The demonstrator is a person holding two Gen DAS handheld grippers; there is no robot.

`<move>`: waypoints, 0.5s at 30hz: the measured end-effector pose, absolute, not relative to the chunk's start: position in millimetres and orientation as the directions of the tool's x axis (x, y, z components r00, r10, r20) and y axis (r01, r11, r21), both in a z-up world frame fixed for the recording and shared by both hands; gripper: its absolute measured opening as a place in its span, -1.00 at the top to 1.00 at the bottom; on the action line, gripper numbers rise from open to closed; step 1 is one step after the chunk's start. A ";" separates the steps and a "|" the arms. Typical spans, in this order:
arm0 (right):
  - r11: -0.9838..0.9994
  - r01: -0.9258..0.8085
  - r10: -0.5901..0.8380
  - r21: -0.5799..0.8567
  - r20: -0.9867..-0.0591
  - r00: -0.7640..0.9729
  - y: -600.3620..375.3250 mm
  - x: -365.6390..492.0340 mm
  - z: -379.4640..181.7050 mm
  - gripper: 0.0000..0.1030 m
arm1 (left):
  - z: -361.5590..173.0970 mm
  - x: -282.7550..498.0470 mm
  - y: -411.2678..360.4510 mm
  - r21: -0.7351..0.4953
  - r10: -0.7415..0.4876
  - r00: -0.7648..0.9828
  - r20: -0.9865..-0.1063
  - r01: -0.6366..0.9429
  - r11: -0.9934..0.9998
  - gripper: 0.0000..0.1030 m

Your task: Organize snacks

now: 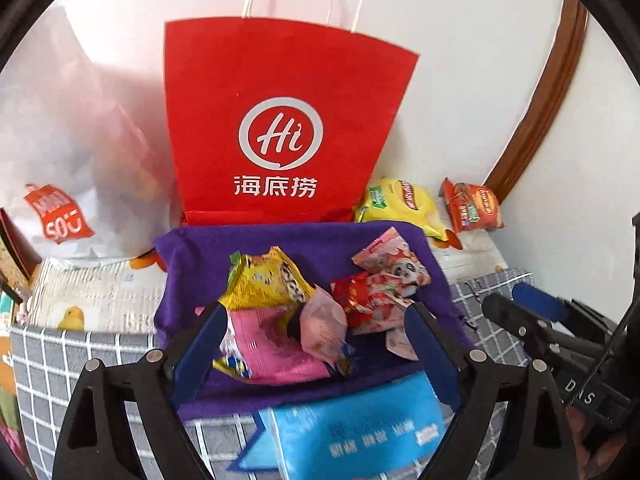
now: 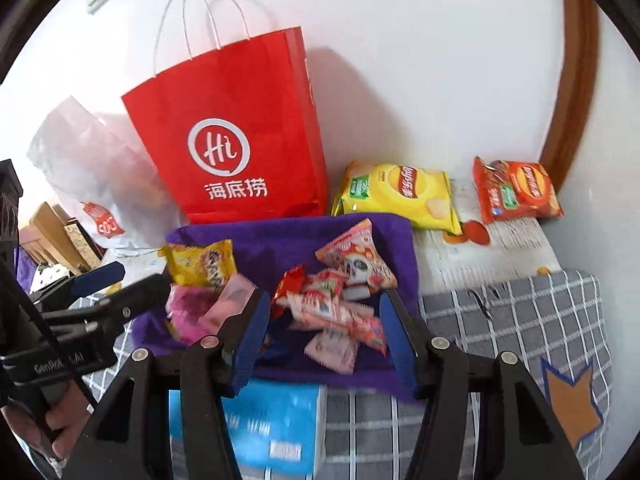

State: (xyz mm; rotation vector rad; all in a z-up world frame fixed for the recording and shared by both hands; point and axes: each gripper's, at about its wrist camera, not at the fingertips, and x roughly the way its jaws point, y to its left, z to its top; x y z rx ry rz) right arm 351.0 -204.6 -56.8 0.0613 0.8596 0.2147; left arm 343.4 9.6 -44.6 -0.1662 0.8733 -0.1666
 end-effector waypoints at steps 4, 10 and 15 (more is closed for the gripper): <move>0.976 -0.153 0.217 0.154 -0.737 0.640 -212.3 316.4 -46.7 -0.10 | -32.5 307.4 5.6 -0.195 -0.215 0.646 -0.732 0.103 0.975 -0.80; 0.980 -0.148 0.200 0.136 -0.744 0.638 -215.2 270.2 -38.5 -0.10 | -20.2 252.2 4.4 -0.148 -0.170 0.681 -0.712 0.091 0.985 -0.83; 0.981 -0.154 0.188 0.115 -0.747 0.638 -215.6 231.5 -36.6 -0.23 | -15.1 211.4 1.8 -0.125 -0.149 0.695 -0.703 0.086 0.988 -0.84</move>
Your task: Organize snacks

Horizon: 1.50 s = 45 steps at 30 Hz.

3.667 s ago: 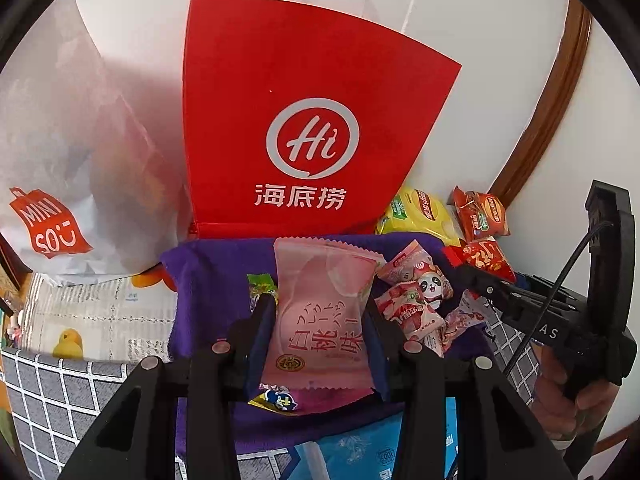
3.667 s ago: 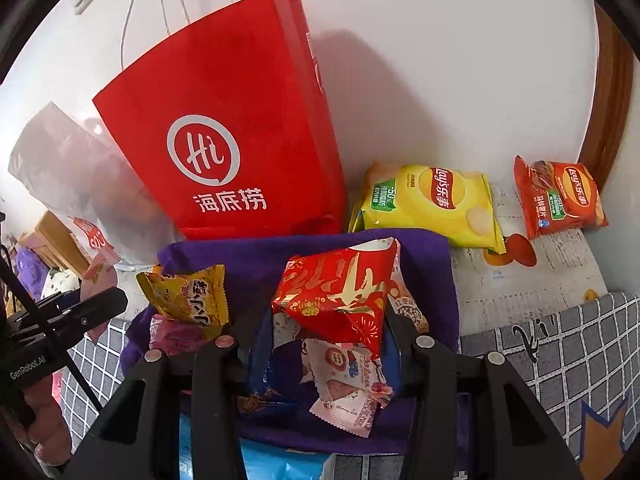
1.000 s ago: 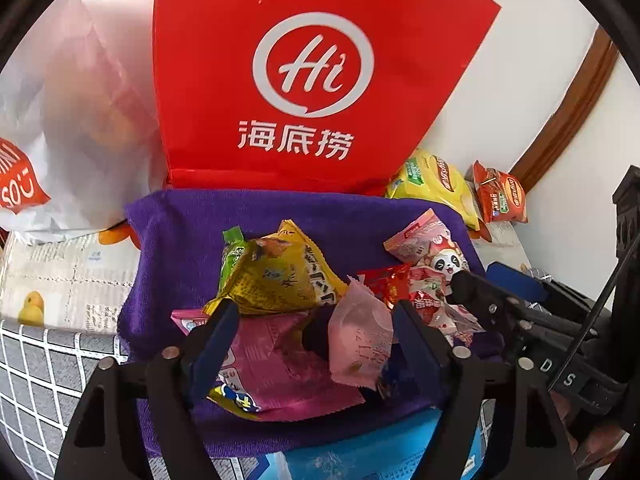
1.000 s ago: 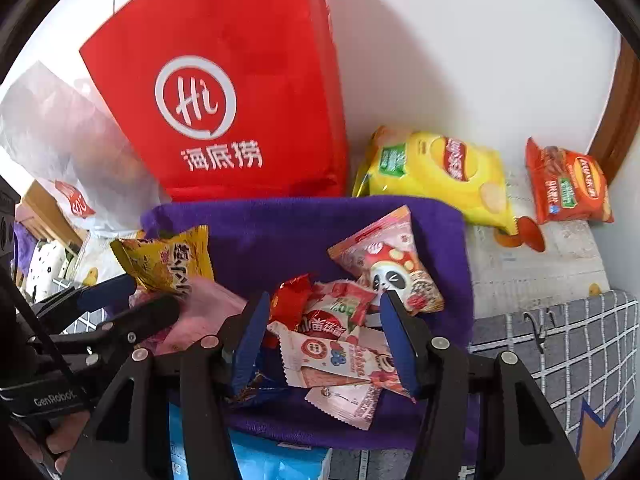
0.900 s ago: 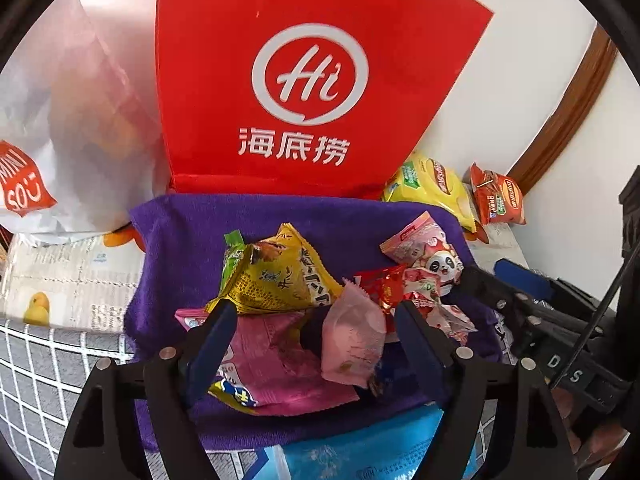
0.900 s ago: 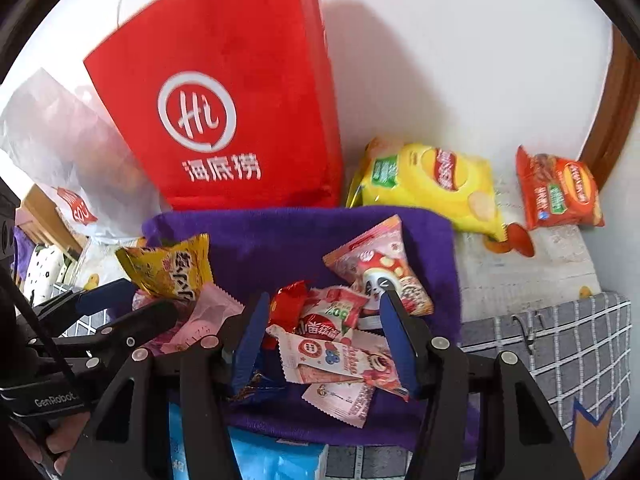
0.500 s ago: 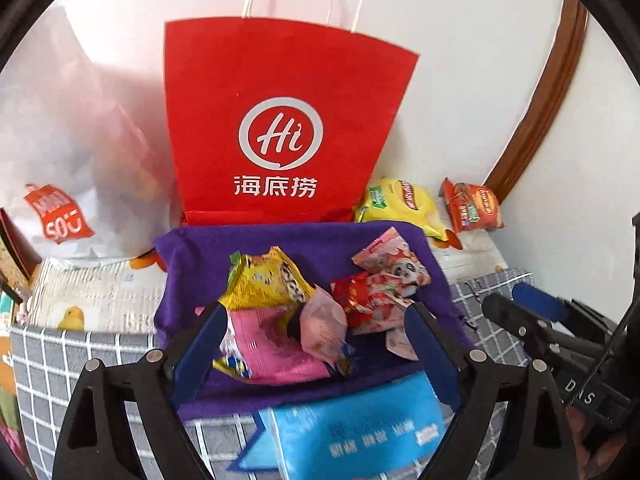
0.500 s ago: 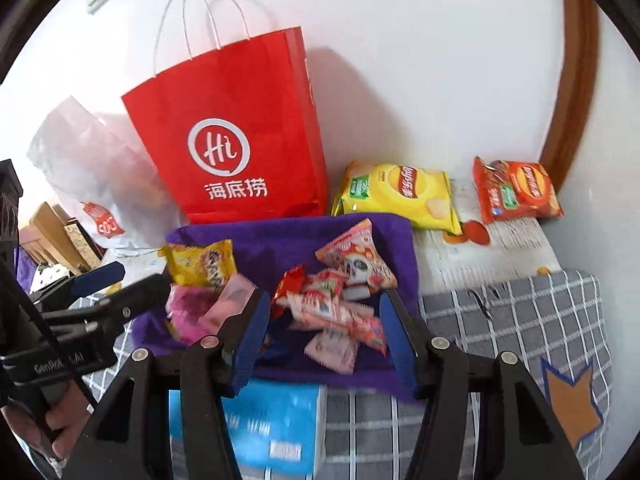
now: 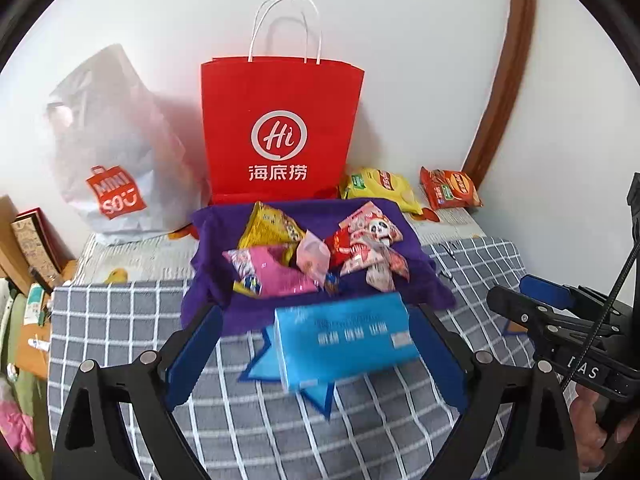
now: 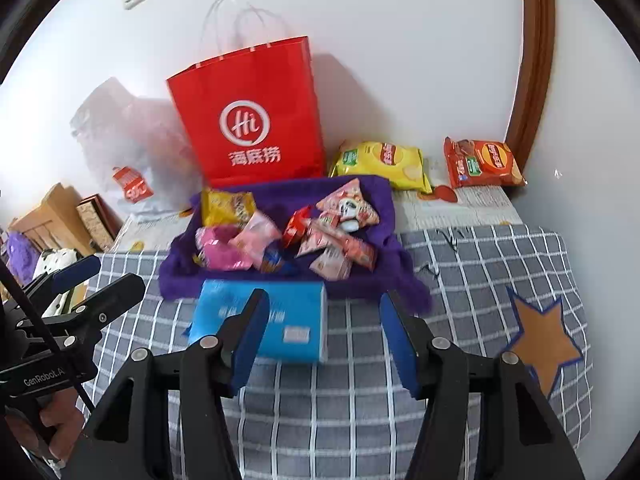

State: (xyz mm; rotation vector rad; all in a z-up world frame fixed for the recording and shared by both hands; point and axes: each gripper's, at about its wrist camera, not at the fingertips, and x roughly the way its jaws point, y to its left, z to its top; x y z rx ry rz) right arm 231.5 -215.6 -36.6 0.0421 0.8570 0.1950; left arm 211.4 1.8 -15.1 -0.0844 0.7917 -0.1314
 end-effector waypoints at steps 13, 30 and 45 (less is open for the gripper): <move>0.986 -0.141 0.163 0.089 -0.677 0.718 -221.6 150.9 -24.3 -0.79 | 1.6 137.9 0.0 -0.080 -0.087 0.738 -0.669 0.045 0.996 -0.90; 0.989 -0.126 0.142 0.072 -0.666 0.732 -222.7 128.1 -17.7 -0.80 | 10.5 112.3 -5.2 -0.064 -0.074 0.754 -0.653 0.042 0.997 -0.90; 0.989 -0.130 0.144 0.070 -0.665 0.733 -220.6 127.1 -17.3 -0.80 | 9.6 113.8 -2.9 -0.063 -0.071 0.753 -0.654 0.039 0.997 -0.90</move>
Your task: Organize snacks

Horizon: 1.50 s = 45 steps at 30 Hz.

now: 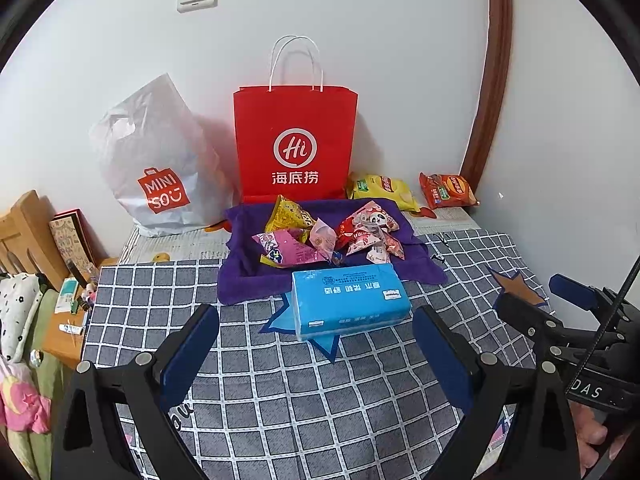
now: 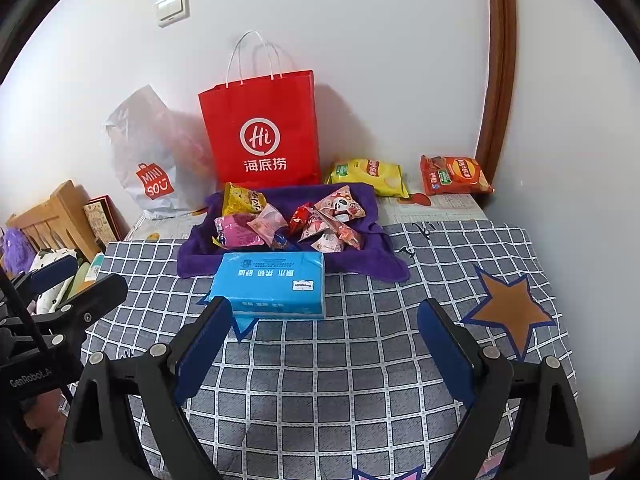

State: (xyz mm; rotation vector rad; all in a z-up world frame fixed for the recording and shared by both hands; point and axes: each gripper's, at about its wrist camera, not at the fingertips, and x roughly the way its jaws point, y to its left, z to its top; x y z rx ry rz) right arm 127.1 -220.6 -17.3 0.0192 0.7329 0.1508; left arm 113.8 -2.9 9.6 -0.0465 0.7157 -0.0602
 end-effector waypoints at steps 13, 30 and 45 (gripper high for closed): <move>0.989 -0.134 0.144 0.067 -0.664 0.734 -219.3 127.5 -18.6 -0.80 | 9.8 113.7 -2.9 -0.065 -0.073 0.754 -0.652 0.040 0.997 -0.90; 0.988 -0.136 0.146 0.067 -0.663 0.735 -217.7 127.6 -18.1 -0.80 | 10.7 114.6 -3.0 -0.063 -0.073 0.754 -0.652 0.041 0.997 -0.90; 0.987 -0.145 0.153 0.066 -0.659 0.736 -217.3 127.1 -17.2 -0.80 | 10.8 113.7 -2.5 -0.060 -0.069 0.755 -0.652 0.040 0.997 -0.90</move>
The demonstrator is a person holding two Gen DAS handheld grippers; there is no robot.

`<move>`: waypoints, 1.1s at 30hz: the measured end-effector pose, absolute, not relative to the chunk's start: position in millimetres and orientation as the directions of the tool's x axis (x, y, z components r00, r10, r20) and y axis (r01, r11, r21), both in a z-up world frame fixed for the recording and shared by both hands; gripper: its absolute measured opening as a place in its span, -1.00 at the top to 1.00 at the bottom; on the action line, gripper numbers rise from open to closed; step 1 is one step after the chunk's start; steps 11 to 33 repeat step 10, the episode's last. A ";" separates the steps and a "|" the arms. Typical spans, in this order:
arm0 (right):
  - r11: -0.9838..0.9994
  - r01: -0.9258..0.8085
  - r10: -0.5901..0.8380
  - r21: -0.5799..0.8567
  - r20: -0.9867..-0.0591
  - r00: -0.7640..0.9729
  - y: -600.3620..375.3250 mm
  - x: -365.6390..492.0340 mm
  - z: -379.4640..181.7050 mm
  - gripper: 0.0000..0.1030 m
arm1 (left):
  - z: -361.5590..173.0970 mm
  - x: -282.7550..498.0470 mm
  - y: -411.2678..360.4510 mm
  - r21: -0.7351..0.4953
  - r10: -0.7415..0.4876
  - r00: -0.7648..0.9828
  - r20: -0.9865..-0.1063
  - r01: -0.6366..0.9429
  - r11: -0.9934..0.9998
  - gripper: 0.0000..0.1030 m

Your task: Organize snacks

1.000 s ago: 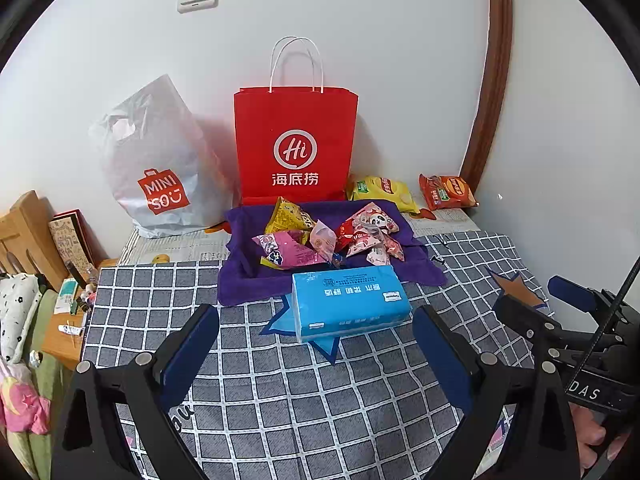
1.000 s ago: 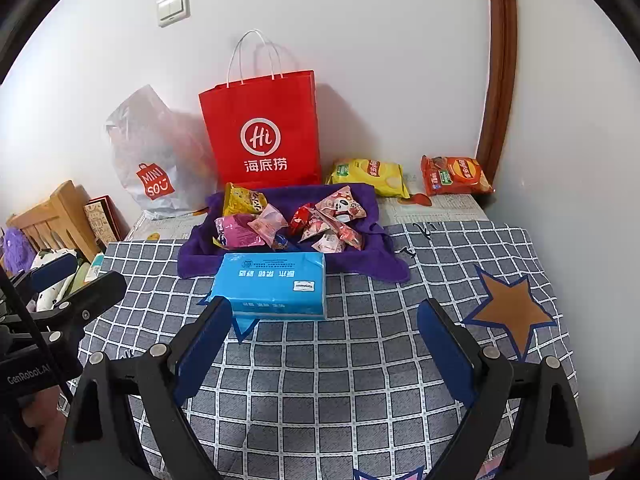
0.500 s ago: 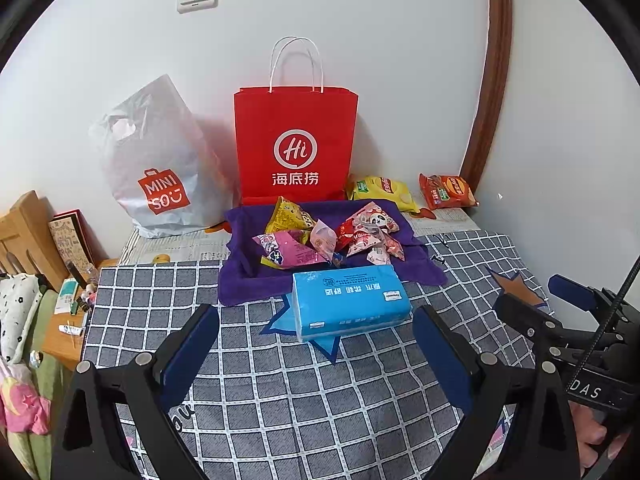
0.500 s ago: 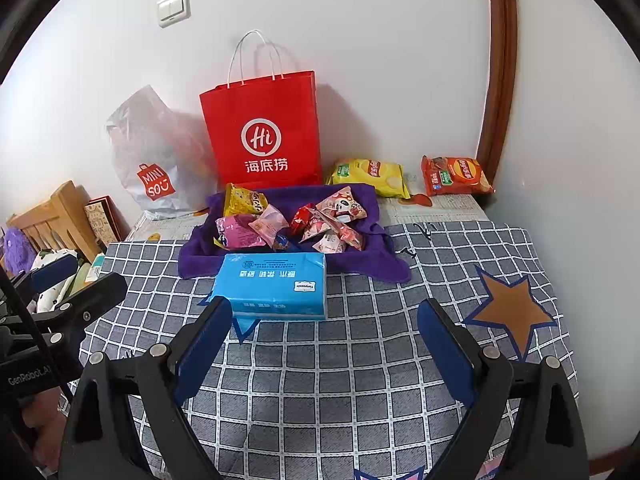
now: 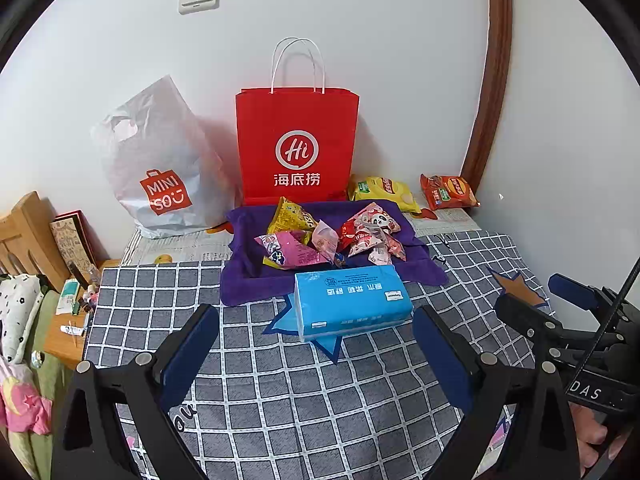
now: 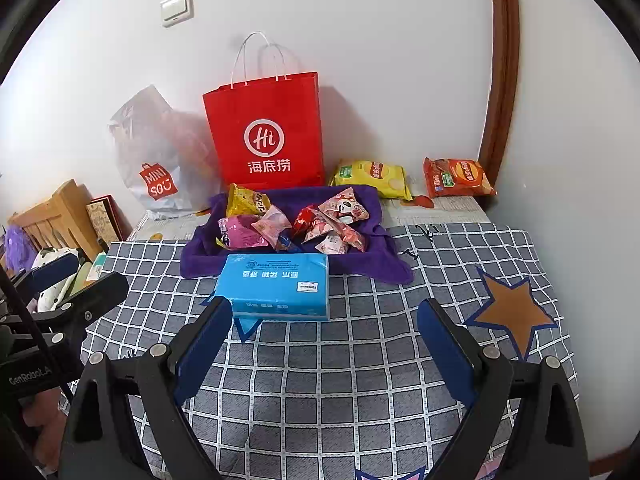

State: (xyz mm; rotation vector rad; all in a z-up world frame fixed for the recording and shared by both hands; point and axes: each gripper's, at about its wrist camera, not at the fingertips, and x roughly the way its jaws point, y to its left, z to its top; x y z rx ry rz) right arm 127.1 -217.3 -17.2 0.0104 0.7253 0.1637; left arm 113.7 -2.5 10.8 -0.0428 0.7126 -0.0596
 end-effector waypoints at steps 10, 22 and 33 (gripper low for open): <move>0.986 -0.150 0.157 0.068 -0.656 0.738 -218.8 126.3 -17.0 -0.80 | 10.0 113.9 -1.0 -0.056 -0.067 0.754 -0.653 0.040 0.998 -0.90; 0.986 -0.150 0.157 0.068 -0.656 0.738 -218.8 126.3 -17.0 -0.80 | 10.0 113.9 -1.0 -0.056 -0.067 0.754 -0.653 0.040 0.998 -0.90; 0.986 -0.150 0.157 0.068 -0.656 0.738 -218.8 126.3 -17.0 -0.80 | 10.0 113.9 -1.0 -0.056 -0.067 0.754 -0.653 0.040 0.998 -0.90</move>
